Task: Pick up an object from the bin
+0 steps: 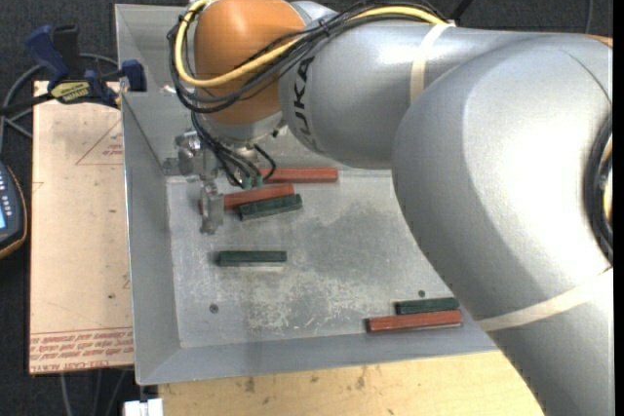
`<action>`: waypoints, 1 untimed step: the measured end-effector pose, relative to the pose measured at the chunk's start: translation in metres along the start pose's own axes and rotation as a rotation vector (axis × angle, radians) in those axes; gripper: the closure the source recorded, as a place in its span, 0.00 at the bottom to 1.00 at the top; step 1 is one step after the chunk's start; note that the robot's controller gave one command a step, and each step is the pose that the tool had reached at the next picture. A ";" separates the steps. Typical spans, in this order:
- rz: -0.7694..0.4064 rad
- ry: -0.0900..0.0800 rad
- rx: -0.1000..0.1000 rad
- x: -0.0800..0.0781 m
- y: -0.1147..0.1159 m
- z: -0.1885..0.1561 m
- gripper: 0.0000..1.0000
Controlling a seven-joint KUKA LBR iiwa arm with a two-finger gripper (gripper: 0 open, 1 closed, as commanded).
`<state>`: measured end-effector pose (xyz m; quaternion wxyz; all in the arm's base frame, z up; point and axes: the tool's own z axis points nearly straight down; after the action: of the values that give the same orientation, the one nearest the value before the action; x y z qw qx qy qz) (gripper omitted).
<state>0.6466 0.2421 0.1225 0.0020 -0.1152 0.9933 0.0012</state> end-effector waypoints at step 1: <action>-0.047 0.006 0.002 0.028 -0.082 0.053 0.00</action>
Offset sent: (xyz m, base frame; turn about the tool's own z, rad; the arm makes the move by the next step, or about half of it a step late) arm -0.0088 -0.0818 -0.0525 -0.0563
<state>0.6385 0.1557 0.0691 -0.0006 -0.1387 0.9903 -0.0003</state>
